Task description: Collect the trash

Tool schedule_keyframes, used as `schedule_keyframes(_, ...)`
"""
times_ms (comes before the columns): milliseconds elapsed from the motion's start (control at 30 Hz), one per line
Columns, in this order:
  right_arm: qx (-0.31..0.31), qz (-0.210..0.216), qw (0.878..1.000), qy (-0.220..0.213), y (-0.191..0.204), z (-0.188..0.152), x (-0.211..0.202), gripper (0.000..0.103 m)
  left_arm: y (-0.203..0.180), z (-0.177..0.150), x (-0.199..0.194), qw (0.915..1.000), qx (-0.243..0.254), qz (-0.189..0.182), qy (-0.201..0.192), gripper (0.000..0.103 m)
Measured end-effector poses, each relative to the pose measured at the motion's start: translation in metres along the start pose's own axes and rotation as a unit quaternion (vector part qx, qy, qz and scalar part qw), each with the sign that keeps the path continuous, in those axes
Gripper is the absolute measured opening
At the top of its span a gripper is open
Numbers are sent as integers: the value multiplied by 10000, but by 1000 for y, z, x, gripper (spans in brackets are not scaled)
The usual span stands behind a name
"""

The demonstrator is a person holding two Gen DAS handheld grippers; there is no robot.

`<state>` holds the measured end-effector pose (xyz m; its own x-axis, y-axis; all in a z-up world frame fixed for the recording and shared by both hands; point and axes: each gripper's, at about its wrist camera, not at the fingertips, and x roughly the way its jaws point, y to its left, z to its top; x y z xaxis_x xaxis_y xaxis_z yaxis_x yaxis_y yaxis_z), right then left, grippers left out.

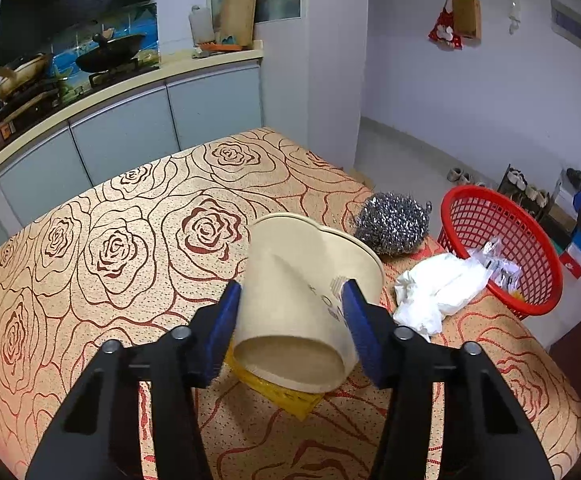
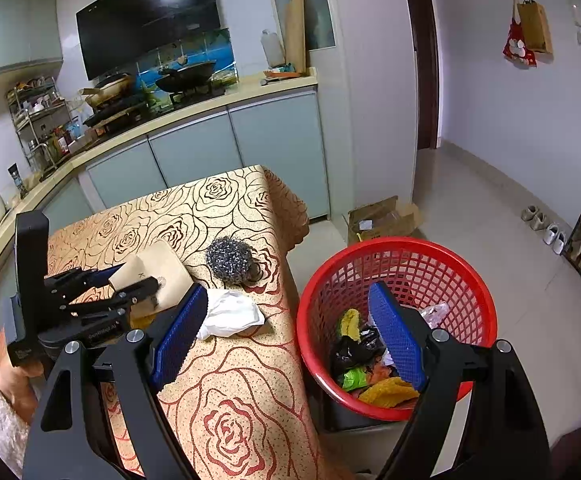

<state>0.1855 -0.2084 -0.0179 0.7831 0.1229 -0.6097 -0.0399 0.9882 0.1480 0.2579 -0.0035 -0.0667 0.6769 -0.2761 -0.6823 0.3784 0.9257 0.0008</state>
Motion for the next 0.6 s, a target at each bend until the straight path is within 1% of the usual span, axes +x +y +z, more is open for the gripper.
schedule_keyframes(133, 12, 65, 10000, 41, 2, -2, 2, 80, 2, -1, -3, 10000, 14, 29, -28, 47)
schedule_keyframes(267, -38, 118, 9998, 135, 7, -4, 10, 80, 2, -4, -9, 9999, -8, 126, -109, 43)
schedule_keyframes(600, -334, 287, 9981, 422, 30, -14, 36, 80, 17, -10, -36, 9989, -184, 308, -300, 40)
